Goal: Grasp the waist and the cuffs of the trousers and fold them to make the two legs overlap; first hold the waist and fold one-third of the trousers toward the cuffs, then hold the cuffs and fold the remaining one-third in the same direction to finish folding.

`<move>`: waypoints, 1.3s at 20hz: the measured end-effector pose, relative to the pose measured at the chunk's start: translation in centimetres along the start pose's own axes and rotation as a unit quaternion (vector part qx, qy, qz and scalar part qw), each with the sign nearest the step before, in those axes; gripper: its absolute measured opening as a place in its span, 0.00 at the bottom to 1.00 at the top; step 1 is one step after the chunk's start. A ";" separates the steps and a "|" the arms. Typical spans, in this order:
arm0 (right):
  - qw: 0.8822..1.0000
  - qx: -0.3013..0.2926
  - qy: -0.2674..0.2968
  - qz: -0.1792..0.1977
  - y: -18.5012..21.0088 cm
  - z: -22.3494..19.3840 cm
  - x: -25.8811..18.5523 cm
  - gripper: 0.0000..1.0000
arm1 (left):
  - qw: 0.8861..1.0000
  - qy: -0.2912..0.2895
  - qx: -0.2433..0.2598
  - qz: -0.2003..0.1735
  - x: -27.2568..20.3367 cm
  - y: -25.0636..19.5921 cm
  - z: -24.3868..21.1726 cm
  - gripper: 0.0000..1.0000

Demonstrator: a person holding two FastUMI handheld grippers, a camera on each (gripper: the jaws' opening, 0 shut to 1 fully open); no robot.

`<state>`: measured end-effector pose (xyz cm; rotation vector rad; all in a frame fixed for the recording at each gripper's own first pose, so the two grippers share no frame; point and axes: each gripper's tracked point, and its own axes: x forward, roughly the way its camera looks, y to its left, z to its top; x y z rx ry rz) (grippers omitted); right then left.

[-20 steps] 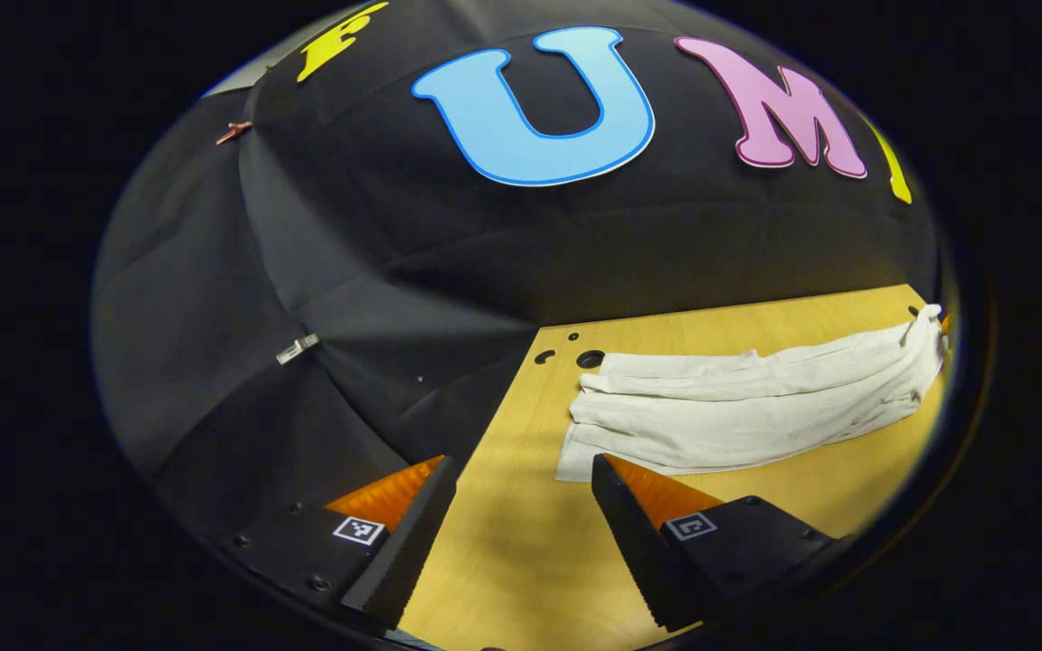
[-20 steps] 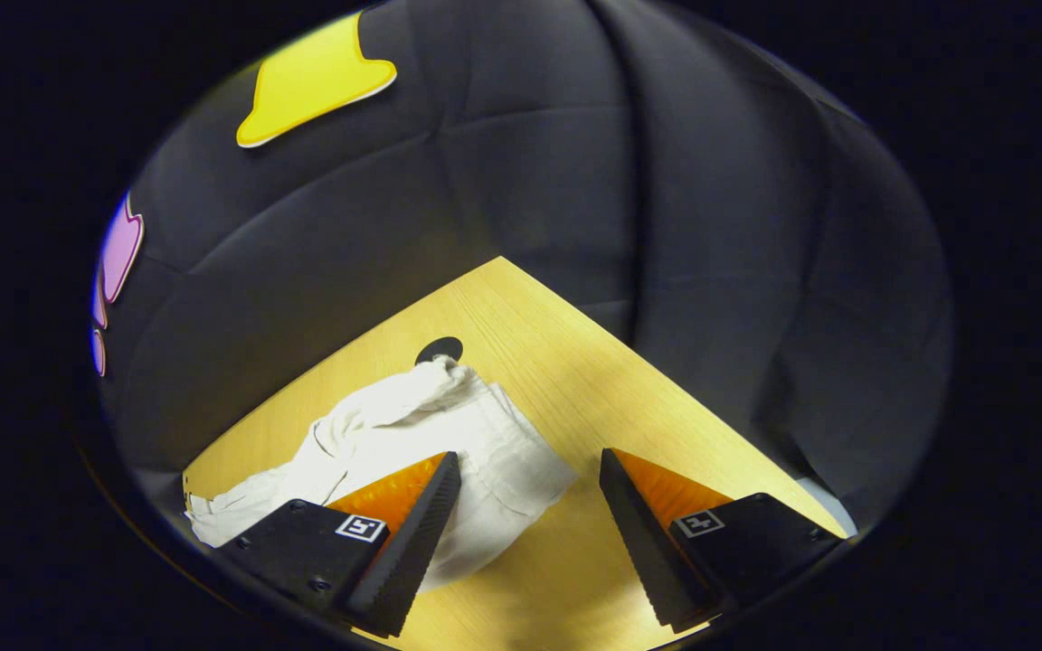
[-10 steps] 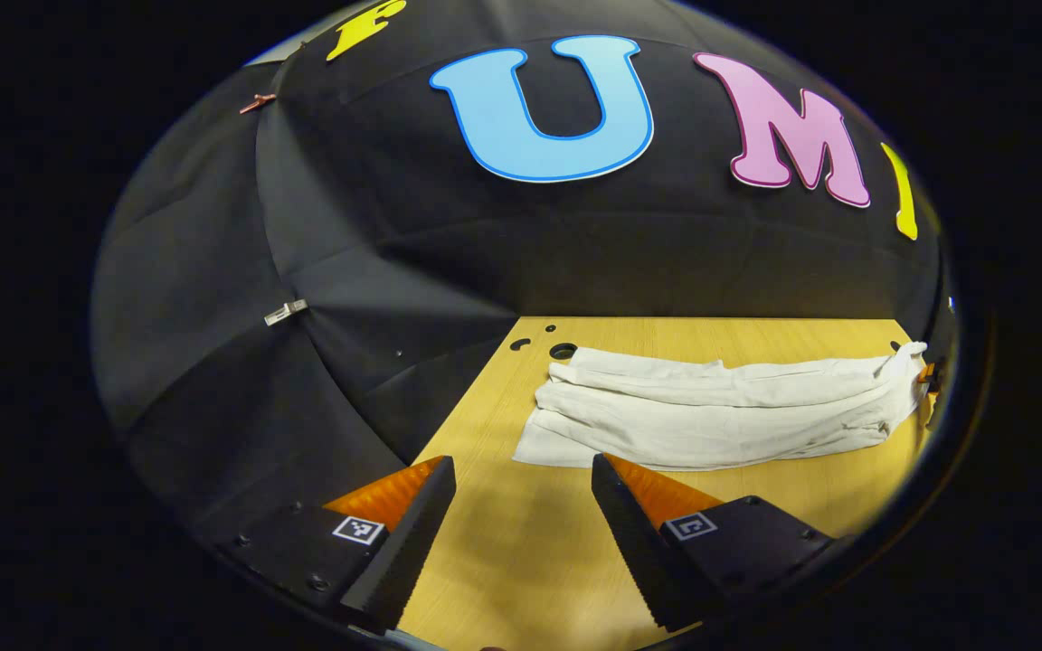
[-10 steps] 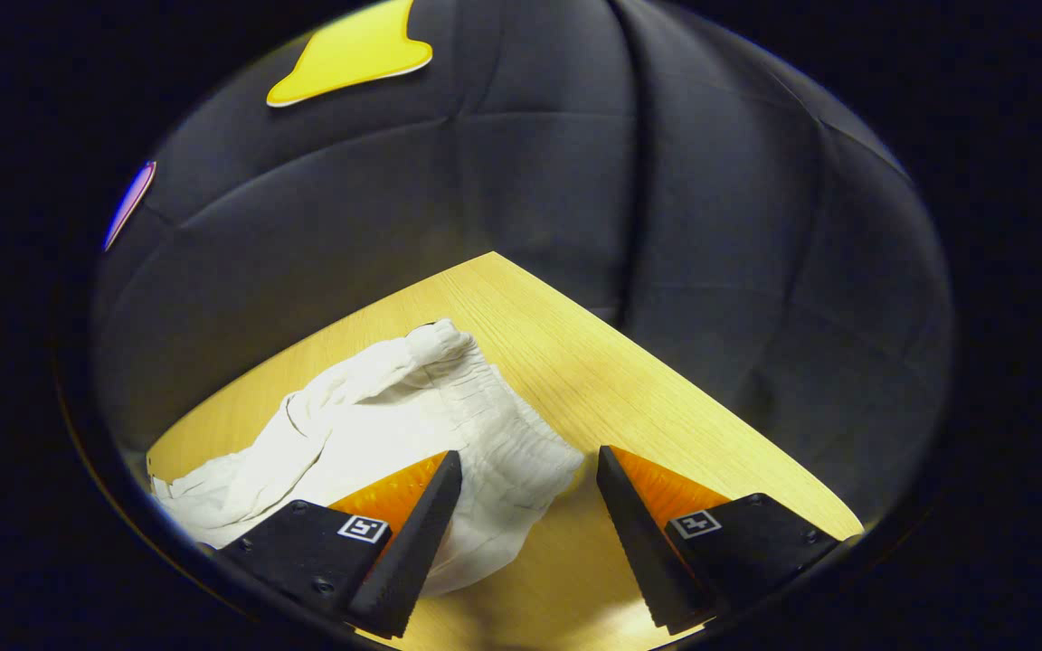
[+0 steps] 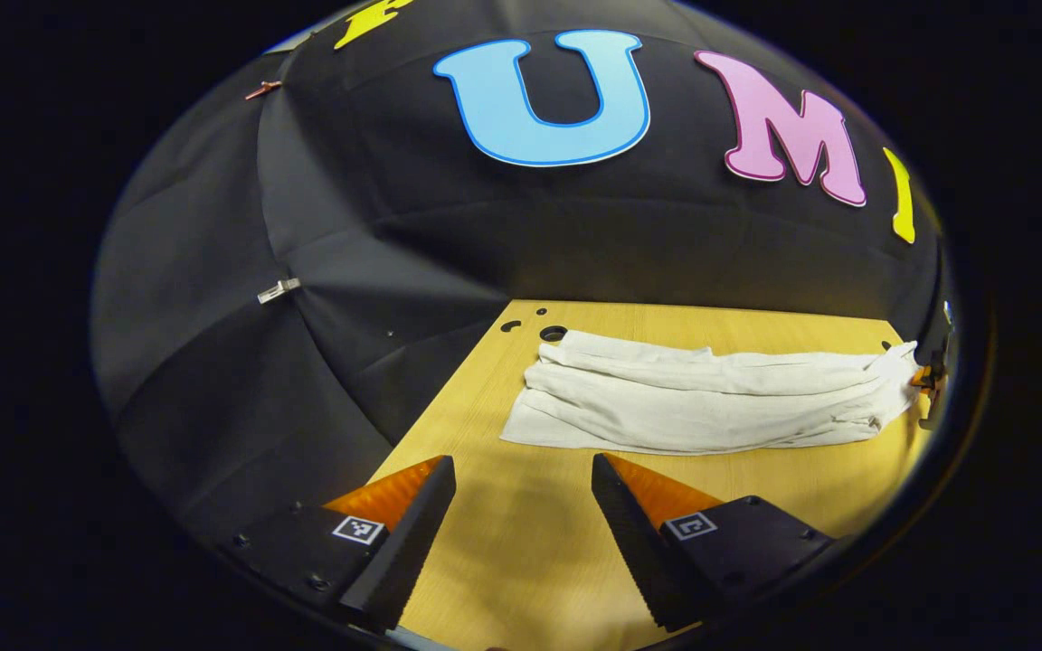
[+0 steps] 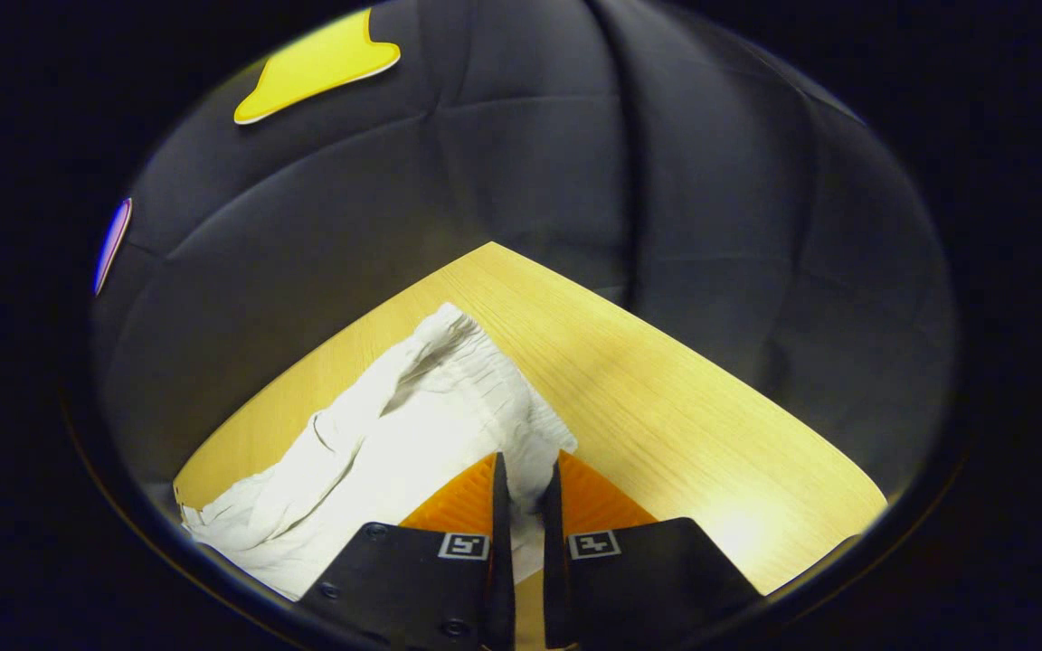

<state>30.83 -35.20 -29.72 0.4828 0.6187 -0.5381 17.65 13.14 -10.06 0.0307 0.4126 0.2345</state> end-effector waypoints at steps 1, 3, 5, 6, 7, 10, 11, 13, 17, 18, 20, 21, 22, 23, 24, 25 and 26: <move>1.000 -0.001 0.002 0.004 0.0 0.0 -0.1 0.13 | 1.000 0.001 -0.001 0.001 0.0 0.0 -0.2 0.97; 1.000 -0.008 0.004 0.013 0.0 -0.1 0.6 0.10 | 1.000 0.002 -0.005 0.003 0.1 0.1 -0.3 0.97; 1.000 -0.021 0.003 0.013 0.2 0.5 -0.4 0.07 | 1.000 0.000 -0.005 0.004 0.2 0.1 0.0 0.97; 0.999 -0.033 -0.004 0.014 0.3 1.0 -0.6 0.07 | 1.000 -0.002 -0.002 0.004 0.3 0.2 0.1 0.96; 0.999 -0.043 -0.013 0.015 0.7 1.5 -1.1 0.06 | 1.000 -0.003 -0.001 0.004 0.2 0.2 0.2 0.97; 0.996 -0.071 -0.036 0.030 2.1 3.1 -2.7 0.07 | 1.000 -0.008 -0.001 0.002 0.1 0.2 0.5 0.97; 0.995 -0.080 -0.043 0.040 2.9 3.7 -3.2 0.06 | 1.000 -0.009 -0.002 0.002 0.0 0.3 0.5 0.97; 0.992 -0.097 -0.054 0.056 4.4 4.7 -4.1 0.06 | 1.000 -0.010 -0.002 0.001 -0.5 0.4 0.4 0.97; 0.986 -0.112 -0.082 0.088 6.8 6.6 -7.0 0.06 | 1.000 -0.014 0.003 0.008 -1.1 1.4 0.3 0.97; 0.985 -0.115 -0.089 0.096 7.8 7.1 -7.7 0.06 | 1.000 -0.015 0.010 0.020 -1.3 2.1 0.4 0.97; 0.980 -0.136 -0.098 0.111 10.1 7.2 -8.6 0.06 | 0.999 -0.024 0.023 0.034 -1.5 2.8 0.8 0.97; 0.977 -0.147 -0.102 0.120 11.5 7.3 -8.9 0.06 | 0.999 -0.027 0.026 0.031 -1.7 2.8 0.9 0.97; 0.973 -0.158 -0.107 0.129 12.8 7.5 -9.3 0.06 | 0.999 -0.030 0.028 0.029 -1.9 2.6 1.0 0.97; 0.969 -0.169 -0.113 0.139 14.2 7.5 -9.7 0.06 | 0.999 -0.032 0.031 0.029 -2.0 2.7 1.0 0.97; 0.965 -0.182 -0.121 0.148 15.8 7.7 -10.2 0.06 | 0.998 -0.034 0.036 0.029 -2.1 2.7 0.9 0.97; 0.959 -0.196 -0.127 0.158 17.2 7.7 -10.9 0.06 | 0.998 -0.036 0.042 0.030 -2.2 2.8 0.8 0.97; 0.954 -0.210 -0.133 0.168 18.7 7.7 -11.8 0.06 | 0.997 -0.038 0.050 0.036 -2.4 2.9 0.8 0.97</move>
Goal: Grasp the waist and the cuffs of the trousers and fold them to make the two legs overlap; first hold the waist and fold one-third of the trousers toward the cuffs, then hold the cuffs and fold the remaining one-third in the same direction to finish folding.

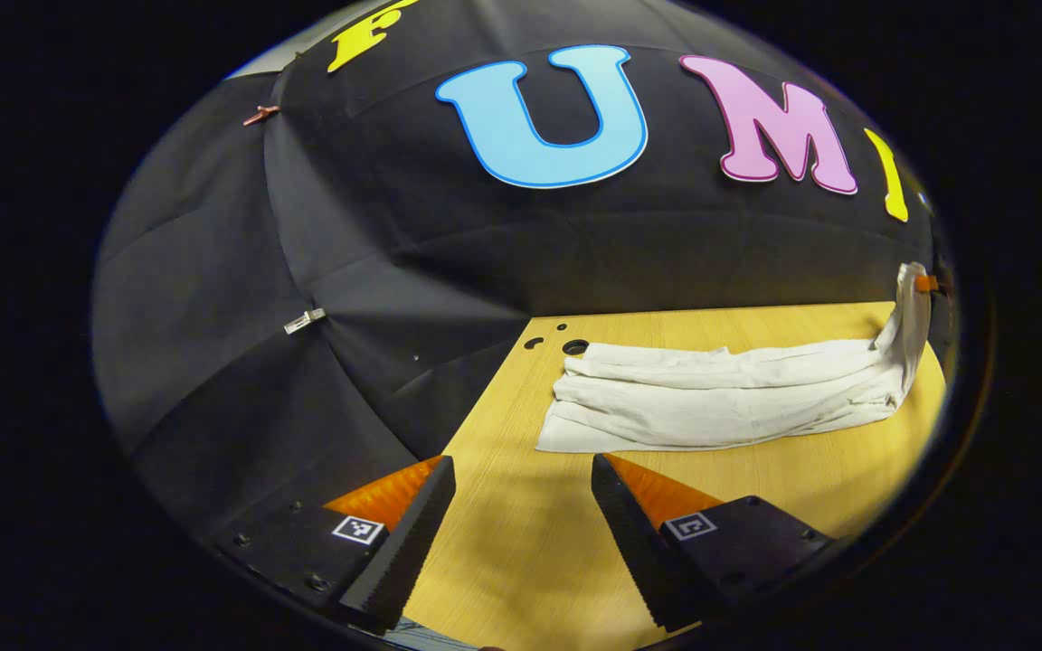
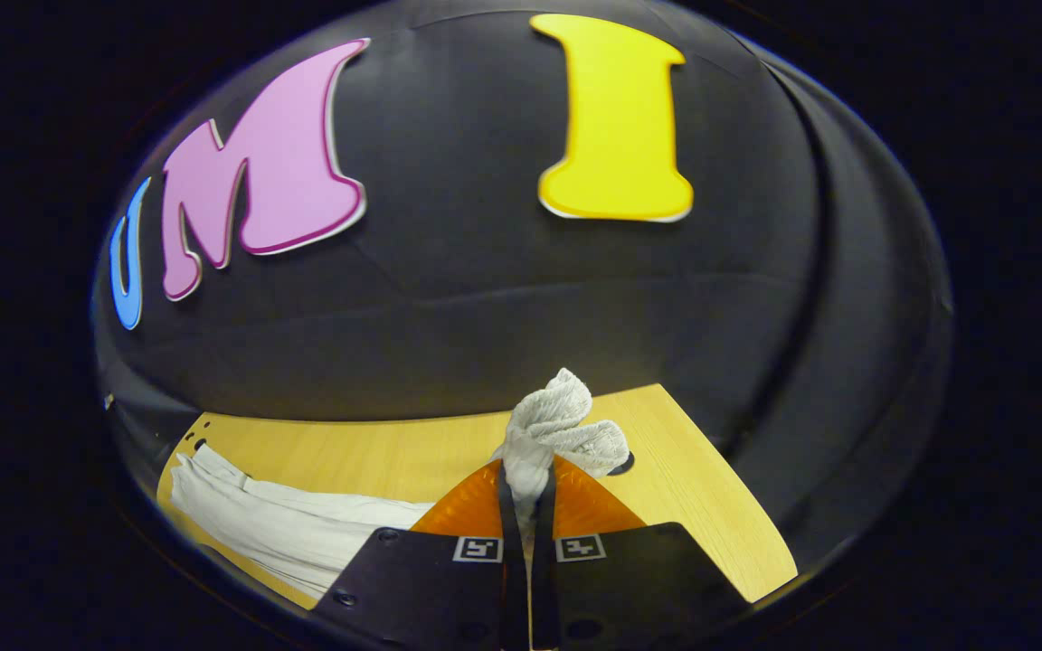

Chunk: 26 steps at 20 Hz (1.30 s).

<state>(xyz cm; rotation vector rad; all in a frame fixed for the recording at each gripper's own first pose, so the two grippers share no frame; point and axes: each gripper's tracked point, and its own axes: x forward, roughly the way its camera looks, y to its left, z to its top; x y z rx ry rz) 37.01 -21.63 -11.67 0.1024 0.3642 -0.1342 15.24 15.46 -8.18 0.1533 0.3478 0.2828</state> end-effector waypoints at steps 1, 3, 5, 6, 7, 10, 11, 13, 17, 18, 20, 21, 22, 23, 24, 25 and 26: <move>1.000 -0.015 -0.005 0.010 1.4 0.5 -0.2 0.06 | 1.000 -0.005 0.010 0.006 -0.2 0.3 0.1 0.97; 0.999 -0.038 -0.016 0.031 4.2 1.3 -0.3 0.06 | 1.000 -0.011 0.015 0.001 -0.5 -0.1 0.0 0.97; 0.997 -0.054 -0.021 0.056 7.4 1.4 -0.5 0.06 | 1.000 -0.006 -0.003 -0.003 -0.8 -0.4 -0.5 0.97; 0.996 -0.055 -0.020 0.065 8.8 1.2 -0.6 0.06 | 1.000 -0.008 -0.003 -0.002 -0.8 -0.4 -0.7 0.97; 0.996 -0.055 -0.019 0.074 10.1 0.8 -0.6 0.06 | 1.000 -0.013 -0.002 -0.004 -0.6 -0.5 -0.6 0.97; 0.993 -0.050 -0.018 0.108 14.1 -0.5 -1.0 0.06 | 1.000 -0.021 -0.002 -0.011 0.4 -1.4 -1.0 0.96; 0.991 -0.048 -0.017 0.120 15.6 -1.0 -1.0 0.06 | 1.000 -0.020 -0.008 -0.014 1.0 -1.7 -1.3 0.97; 0.988 -0.051 -0.013 0.144 18.8 -2.5 -1.3 0.06 | 0.999 -0.014 -0.034 -0.021 2.3 -2.5 -1.9 0.97; 0.981 -0.077 0.004 0.176 23.8 -6.9 -1.9 0.06 | 0.997 -0.019 -0.067 -0.030 5.4 -2.9 -2.0 0.97; 0.980 -0.083 0.009 0.179 24.7 -8.2 -2.0 0.06 | 0.997 -0.020 -0.072 -0.031 6.4 -2.9 -2.1 0.96; 0.977 -0.092 0.016 0.190 26.6 -10.3 -2.2 0.06 | 0.995 -0.017 -0.091 -0.032 8.2 -2.5 -2.2 0.96; 0.976 -0.097 0.019 0.193 27.3 -11.2 -2.2 0.06 | 0.994 -0.014 -0.107 -0.034 9.1 -2.5 -2.2 0.96; 0.975 -0.103 0.022 0.197 27.8 -12.2 -2.3 0.09 | 0.991 -0.013 -0.125 -0.035 9.9 -2.5 -2.3 0.97; 0.974 -0.109 0.024 0.199 28.3 -13.2 -2.3 0.10 | 0.989 -0.011 -0.143 -0.038 10.9 -2.6 -2.3 0.97; 0.972 -0.113 0.027 0.204 28.8 -14.2 -2.5 0.14 | 0.986 -0.006 -0.160 -0.042 12.0 -2.7 -2.4 0.97; 0.970 -0.113 0.032 0.215 29.5 -15.1 -3.0 0.14 | 0.984 -0.002 -0.171 -0.044 13.1 -2.5 -2.5 0.97; 0.967 -0.110 0.036 0.228 30.5 -15.8 -3.6 0.20 | 0.982 0.002 -0.181 -0.047 15.6 -3.1 -2.3 0.97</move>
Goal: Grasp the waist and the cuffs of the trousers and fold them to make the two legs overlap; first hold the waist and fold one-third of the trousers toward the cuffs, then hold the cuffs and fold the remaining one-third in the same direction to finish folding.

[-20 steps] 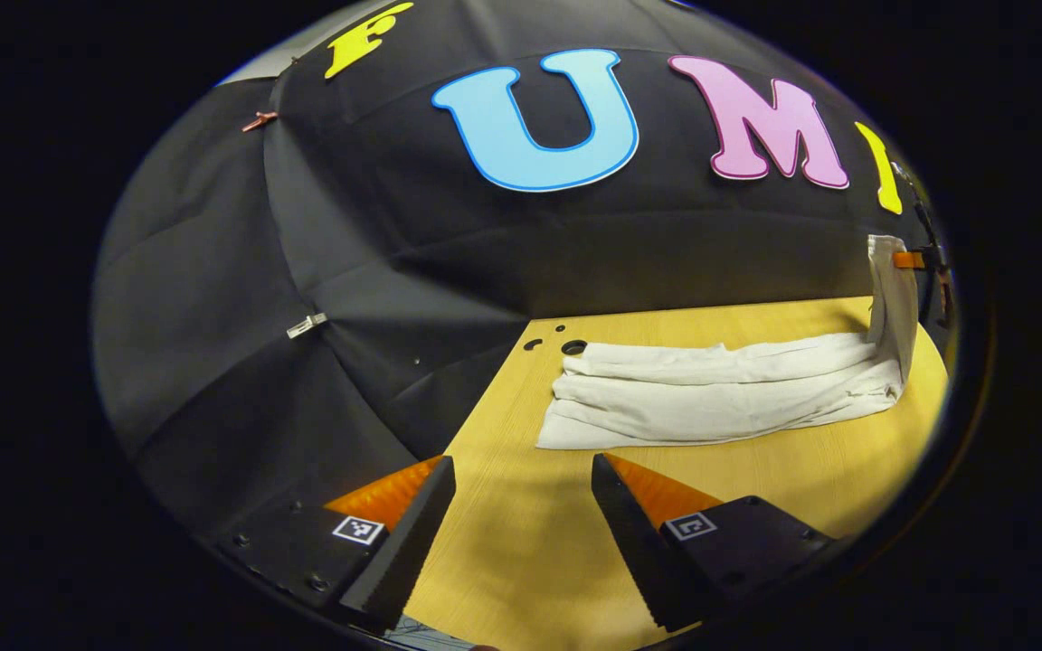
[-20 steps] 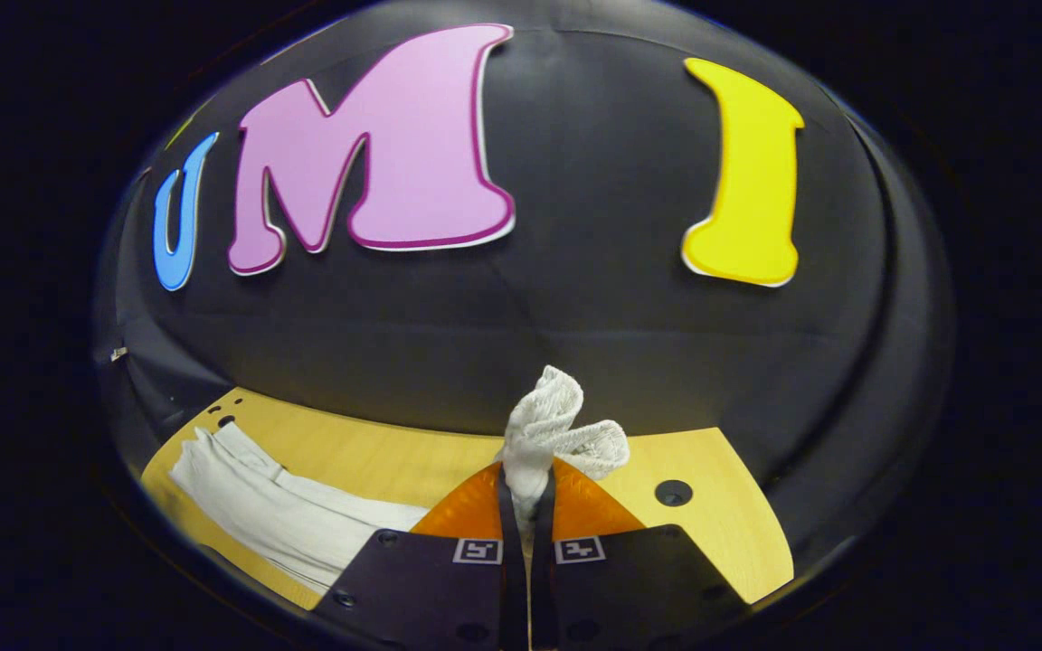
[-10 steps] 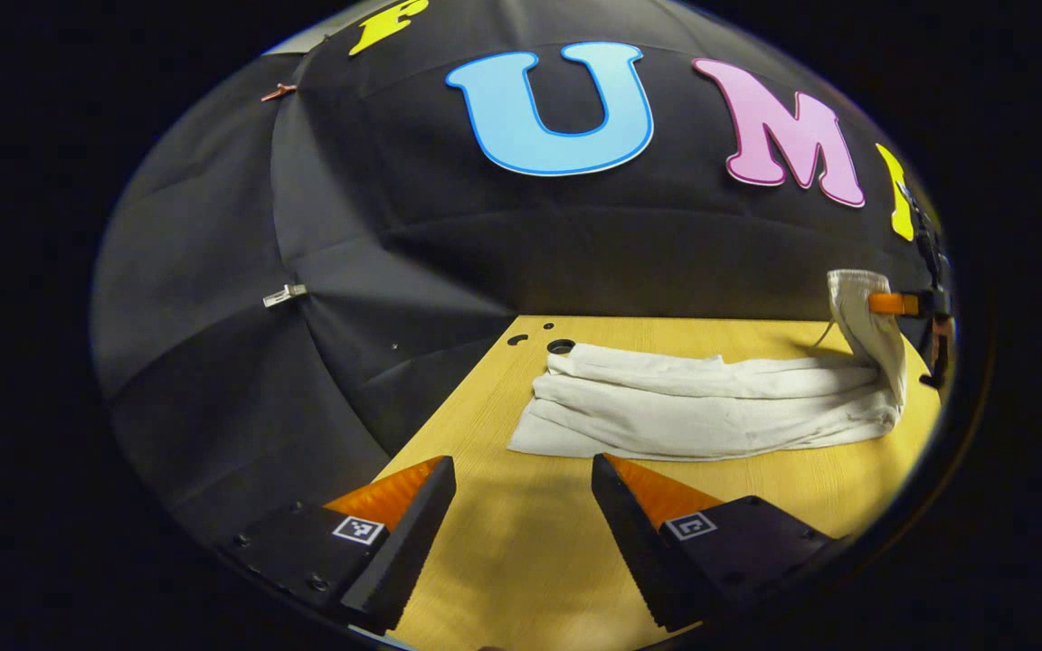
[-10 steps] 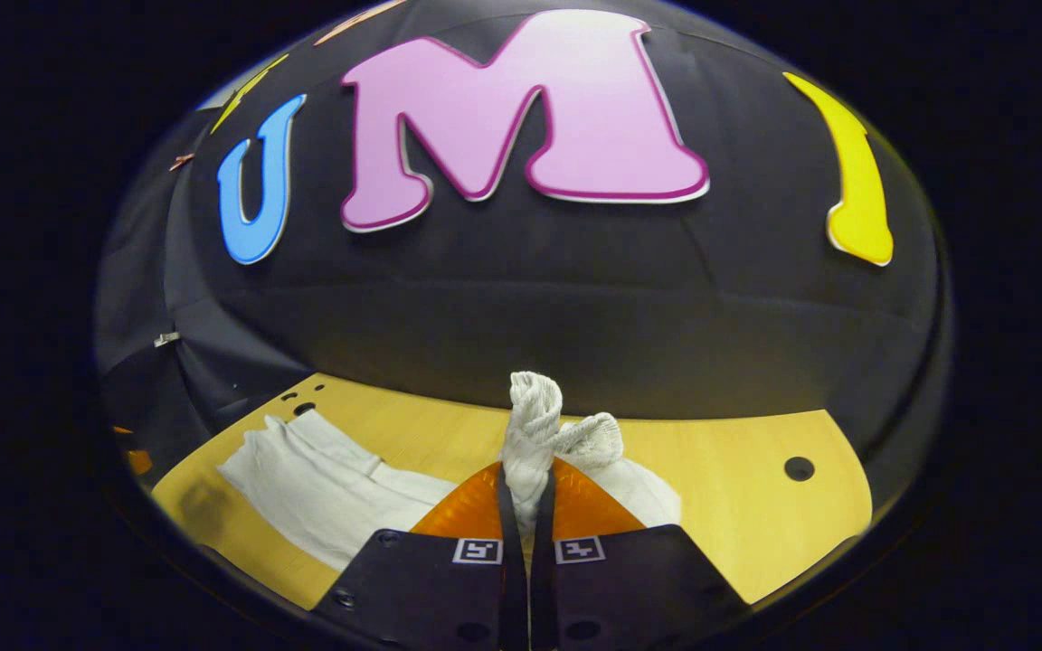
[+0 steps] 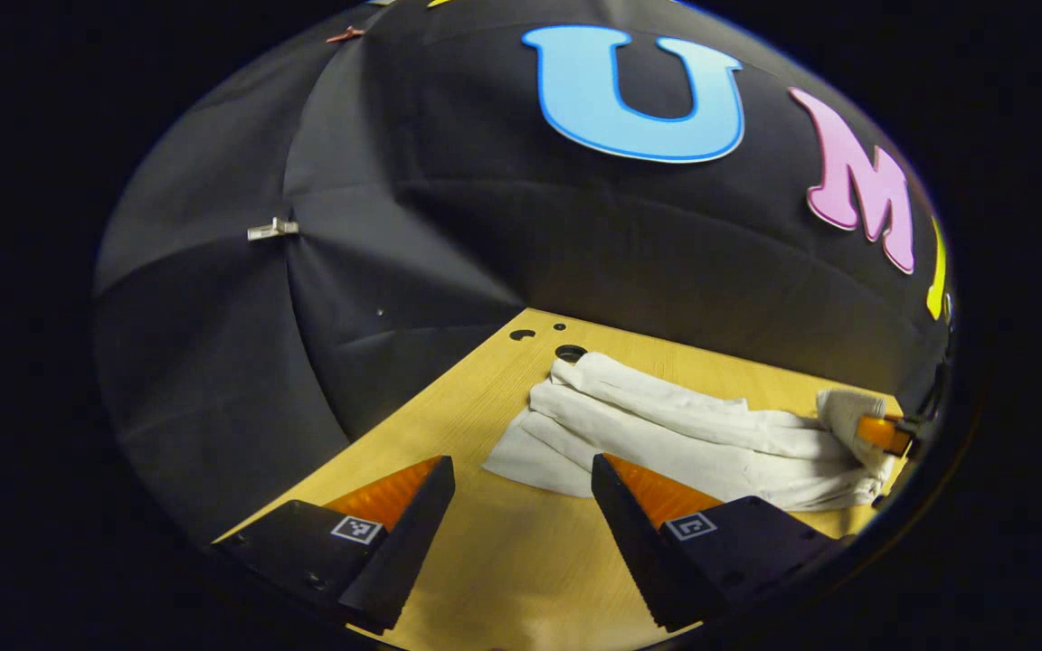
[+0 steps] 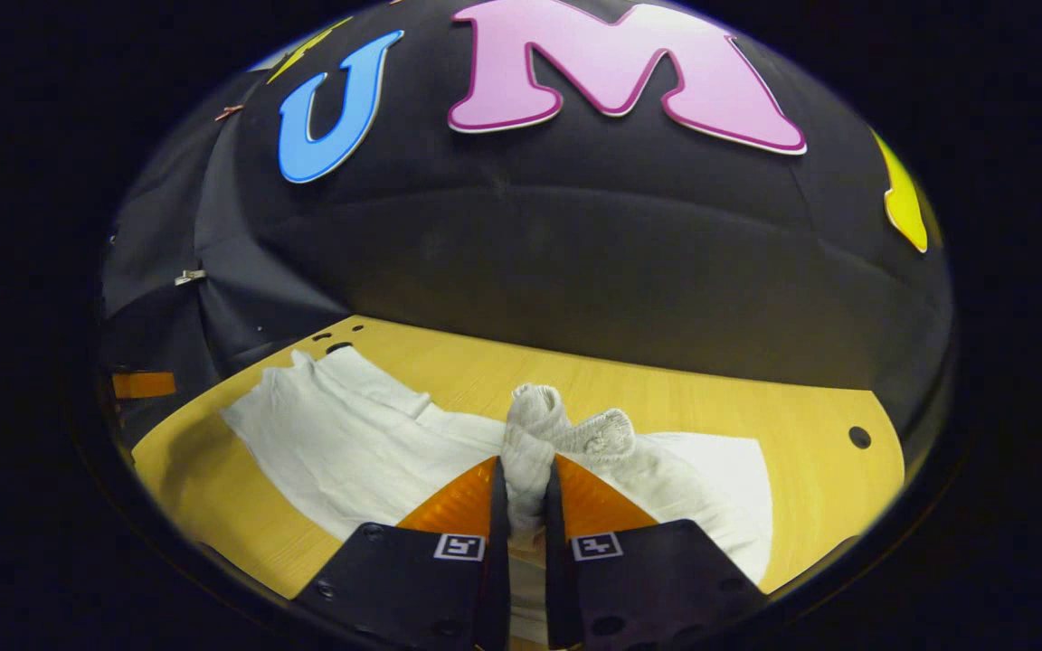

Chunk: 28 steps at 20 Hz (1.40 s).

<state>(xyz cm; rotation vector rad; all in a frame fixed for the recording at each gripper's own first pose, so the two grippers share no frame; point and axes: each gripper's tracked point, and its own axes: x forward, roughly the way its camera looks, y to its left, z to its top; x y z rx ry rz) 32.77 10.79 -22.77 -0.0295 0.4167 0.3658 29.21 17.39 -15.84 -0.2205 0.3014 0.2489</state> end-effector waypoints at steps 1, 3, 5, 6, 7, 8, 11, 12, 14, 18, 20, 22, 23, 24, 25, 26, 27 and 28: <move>1.000 0.007 0.000 0.020 1.4 -0.4 -0.2 0.31 | 1.000 0.002 -0.007 -0.003 0.9 0.1 0.0 0.97; 0.999 0.014 -0.001 0.047 3.6 -1.1 -0.7 0.42 | 1.000 0.003 -0.008 -0.004 2.9 0.3 0.0 0.94; 0.997 0.024 -0.008 0.069 5.7 -1.1 -2.0 0.58 | 1.000 0.006 -0.007 -0.009 4.6 0.2 0.1 0.94; 0.997 0.028 -0.012 0.075 6.4 -1.1 -2.8 0.63 | 1.000 0.008 -0.008 -0.021 5.5 -0.3 0.1 0.94; 0.997 0.028 -0.015 0.072 6.6 -1.3 -3.8 0.82 | 0.999 0.015 -0.008 -0.037 6.7 -0.9 0.1 0.94; 0.997 0.025 -0.018 0.066 6.5 -1.3 -4.9 1.00 | 0.999 0.021 -0.006 -0.044 7.6 -1.1 0.0 0.94; 0.999 0.017 -0.020 0.042 5.2 -2.0 -7.2 0.98 | 0.998 0.046 -0.010 -0.043 10.5 -1.3 -0.6 0.94; 0.999 0.014 -0.018 0.033 4.5 -2.4 -8.2 0.97 | 0.997 0.054 -0.016 -0.044 11.7 -1.6 -0.8 0.94; 1.000 0.013 -0.006 0.007 2.7 -3.6 -10.5 0.97 | 0.997 0.064 -0.016 -0.038 13.9 -1.7 -1.0 0.96; 0.999 0.036 0.004 -0.025 0.6 -5.2 -13.2 0.98 | 0.994 0.091 0.047 -0.022 16.0 -1.5 -2.7 0.96; 0.998 0.054 0.015 -0.034 0.0 -6.2 -14.0 0.98 | 0.994 0.089 0.056 -0.027 16.2 -1.7 -2.6 0.99; 0.997 0.063 0.017 -0.048 -0.9 -6.6 -14.7 0.98 | 0.993 0.094 0.068 -0.031 16.3 -1.8 -2.8 0.99; 0.996 0.069 0.015 -0.054 -1.2 -6.7 -15.0 0.99 | 0.992 0.098 0.077 -0.034 16.3 -1.8 -2.9 0.99; 0.995 0.078 0.015 -0.057 -1.4 -7.0 -15.2 0.99 | 0.991 0.098 0.079 -0.038 16.4 -2.0 -2.9 0.99; 0.994 0.087 0.017 -0.059 -1.4 -7.2 -15.4 0.99 | 0.991 0.100 0.079 -0.040 16.4 -2.0 -2.9 0.99; 0.993 0.099 0.021 -0.061 -1.4 -7.6 -15.6 0.99 | 0.990 0.103 0.080 -0.042 16.3 -2.1 -3.1 0.98; 0.991 0.115 0.027 -0.063 -1.2 -8.1 -15.6 0.99 | 0.989 0.107 0.086 -0.050 16.2 -2.6 -3.2 0.96; 0.989 0.133 0.030 -0.062 -0.7 -8.5 -15.8 0.99 | 0.987 0.112 0.095 -0.057 16.1 -3.0 -3.4 0.87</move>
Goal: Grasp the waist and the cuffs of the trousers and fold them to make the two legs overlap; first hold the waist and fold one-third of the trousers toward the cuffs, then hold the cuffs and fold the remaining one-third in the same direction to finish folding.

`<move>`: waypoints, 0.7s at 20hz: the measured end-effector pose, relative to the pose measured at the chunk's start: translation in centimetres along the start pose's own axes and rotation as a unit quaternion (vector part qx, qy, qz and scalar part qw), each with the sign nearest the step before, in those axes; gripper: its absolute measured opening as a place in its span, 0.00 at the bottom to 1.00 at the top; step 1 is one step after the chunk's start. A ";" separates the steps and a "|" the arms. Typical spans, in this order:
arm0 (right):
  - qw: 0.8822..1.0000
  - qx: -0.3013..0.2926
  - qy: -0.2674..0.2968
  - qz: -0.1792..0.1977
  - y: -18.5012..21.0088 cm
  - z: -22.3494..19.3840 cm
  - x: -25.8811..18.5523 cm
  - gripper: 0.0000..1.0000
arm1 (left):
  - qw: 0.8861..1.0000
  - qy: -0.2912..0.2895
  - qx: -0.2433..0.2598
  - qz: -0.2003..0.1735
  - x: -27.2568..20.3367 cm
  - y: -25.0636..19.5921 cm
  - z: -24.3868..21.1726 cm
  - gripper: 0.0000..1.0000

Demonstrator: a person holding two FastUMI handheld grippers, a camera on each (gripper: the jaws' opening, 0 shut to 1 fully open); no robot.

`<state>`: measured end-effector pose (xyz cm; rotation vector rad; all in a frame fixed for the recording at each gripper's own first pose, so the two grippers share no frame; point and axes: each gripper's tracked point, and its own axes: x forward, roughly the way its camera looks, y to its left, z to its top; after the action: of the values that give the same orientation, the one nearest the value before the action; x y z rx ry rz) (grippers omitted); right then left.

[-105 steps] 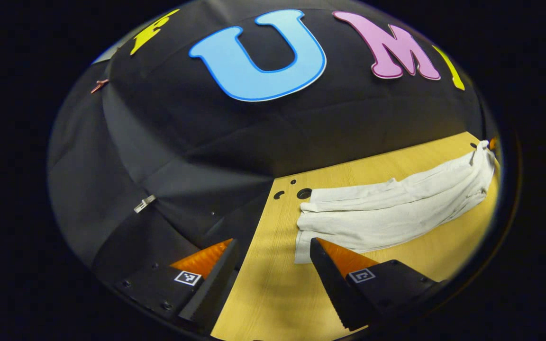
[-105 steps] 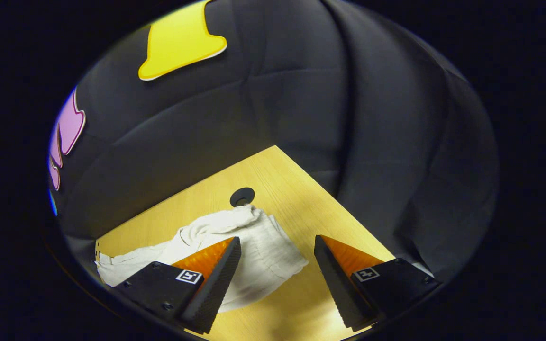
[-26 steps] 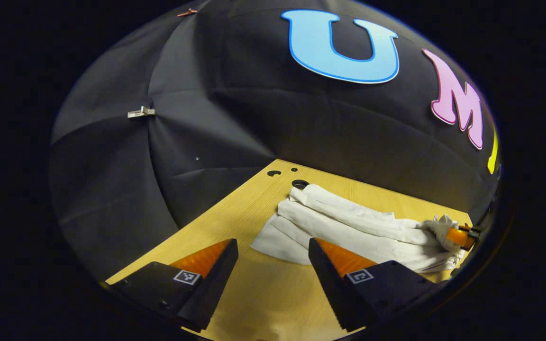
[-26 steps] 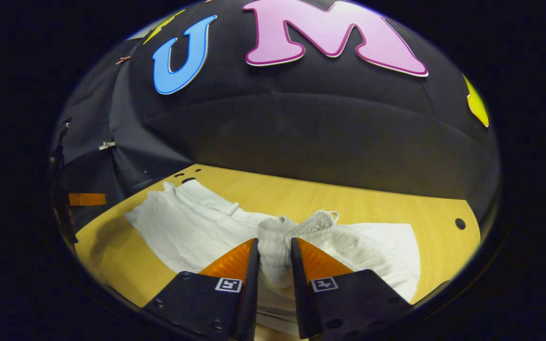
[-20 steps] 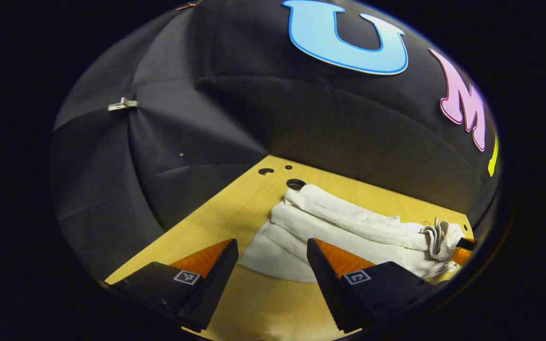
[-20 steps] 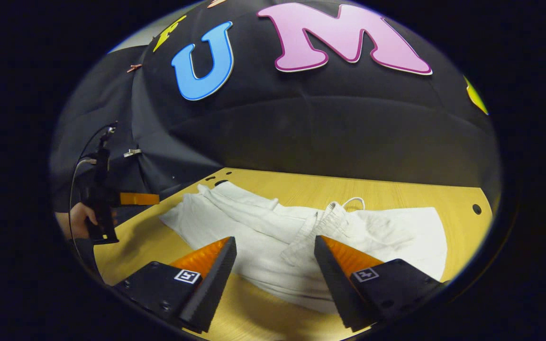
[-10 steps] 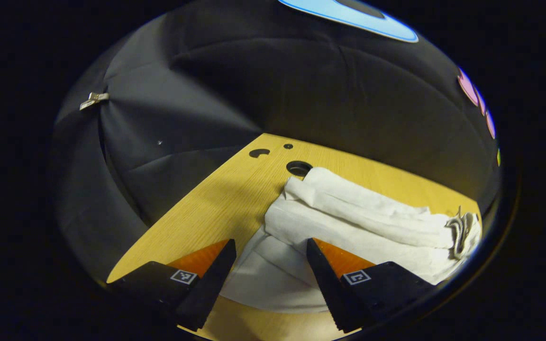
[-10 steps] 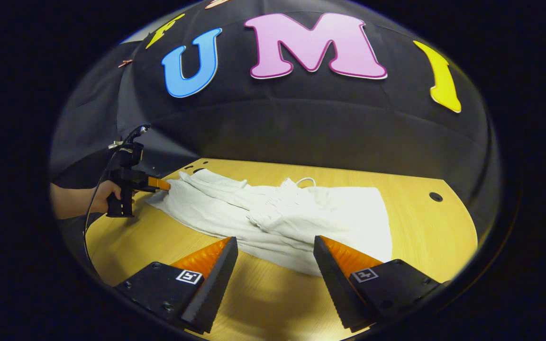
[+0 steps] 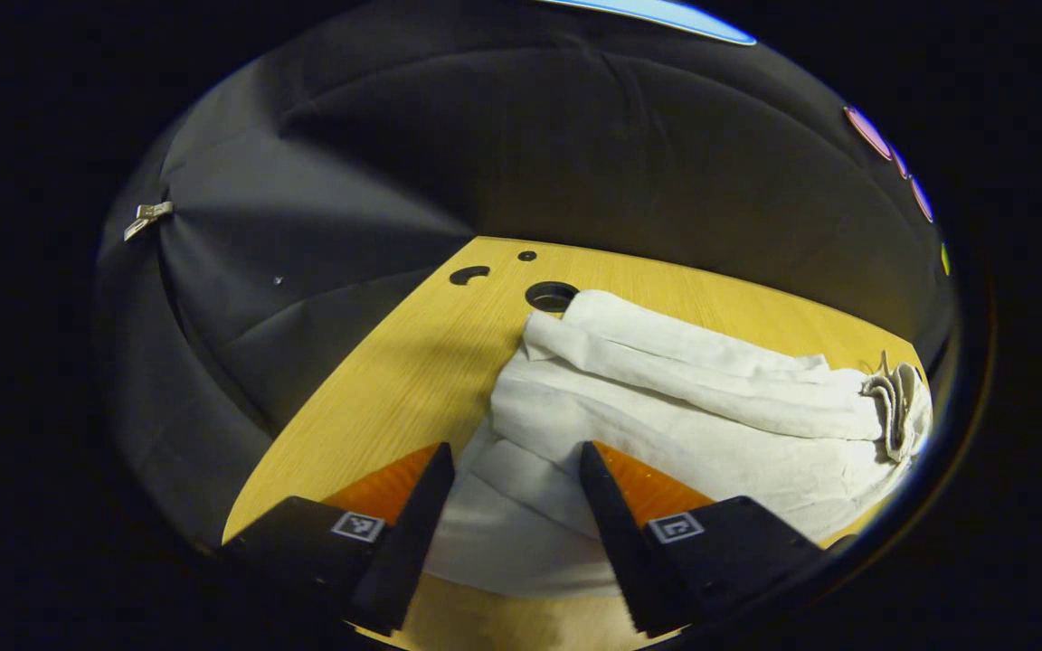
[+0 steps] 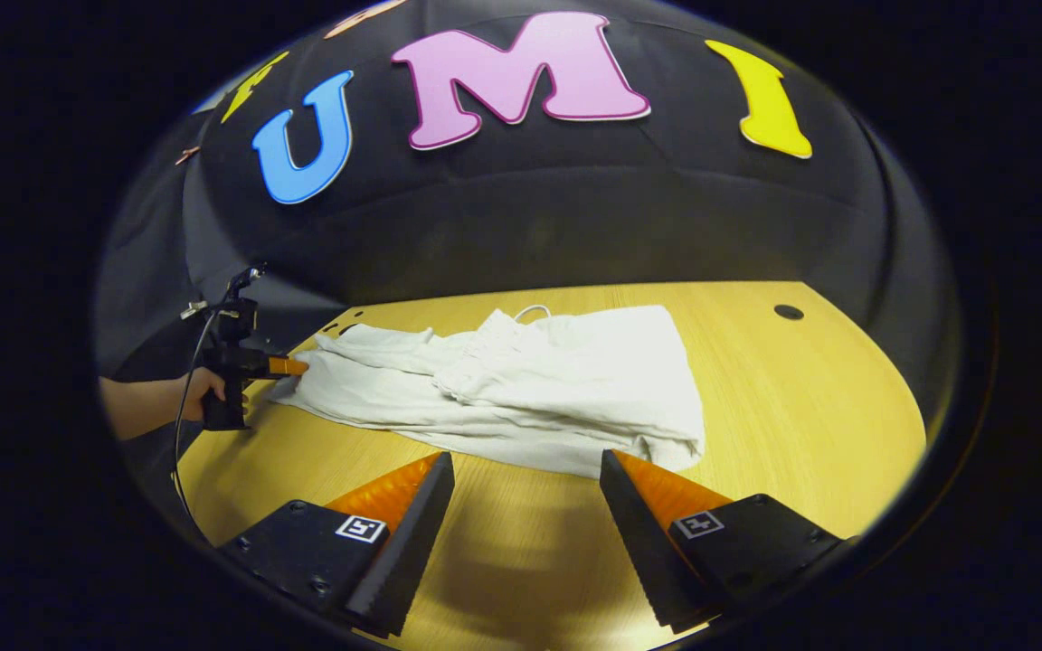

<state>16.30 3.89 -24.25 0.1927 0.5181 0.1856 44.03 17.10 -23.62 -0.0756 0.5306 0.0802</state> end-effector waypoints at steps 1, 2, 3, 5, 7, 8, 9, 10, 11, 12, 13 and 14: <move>1.000 0.016 0.005 0.002 0.5 -0.5 -0.2 0.99 | 1.000 0.002 0.006 -0.009 0.1 -0.6 0.2 0.76; 1.000 0.027 0.007 0.005 1.1 -0.9 -0.4 0.99 | 1.000 0.003 0.011 -0.011 0.1 -1.2 0.4 0.65; 0.999 0.031 0.008 0.008 1.5 -1.1 -0.7 0.99 | 1.000 0.004 0.013 -0.009 -0.1 -1.5 0.2 0.52; 0.999 0.032 0.009 0.016 2.1 -1.2 -1.2 0.99 | 1.000 0.007 0.019 -0.001 0.1 -2.1 0.1 0.21; 0.999 0.033 0.013 0.019 2.0 -0.9 -1.6 0.99 | 1.000 0.007 0.023 0.005 -0.2 -2.5 -0.1 0.17; 0.999 0.033 0.013 0.019 1.8 -0.6 -1.9 0.99 | 1.000 0.007 0.018 0.008 -0.2 -2.5 0.0 0.13; 0.999 0.030 0.010 0.017 1.5 -0.1 -2.5 0.99 | 1.000 0.007 0.012 0.009 -0.3 -2.6 -0.1 0.07; 1.000 0.025 0.008 0.013 1.0 0.5 -3.0 0.99 | 1.000 0.009 0.008 0.008 -0.4 -2.8 -0.1 0.07; 1.000 0.021 0.003 0.007 0.3 1.2 -3.5 0.99 | 1.000 0.011 0.010 0.004 -0.6 -3.1 -0.2 0.07; 1.000 0.019 -0.002 0.000 -0.6 2.0 -4.0 0.99 | 1.000 0.015 0.014 0.003 -0.8 -3.3 -0.3 0.06; 1.000 0.018 -0.008 -0.009 -1.8 3.0 -4.7 0.98 | 1.000 0.010 0.009 0.007 -1.3 -3.4 0.1 0.06; 1.000 0.018 -0.012 -0.017 -2.8 3.8 -5.1 0.99 | 1.000 -0.005 -0.003 0.008 -1.9 -3.5 1.0 0.06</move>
<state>14.18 -0.45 -19.24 0.2203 0.5004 0.1400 43.23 13.57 -21.66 -0.0763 0.5203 0.0976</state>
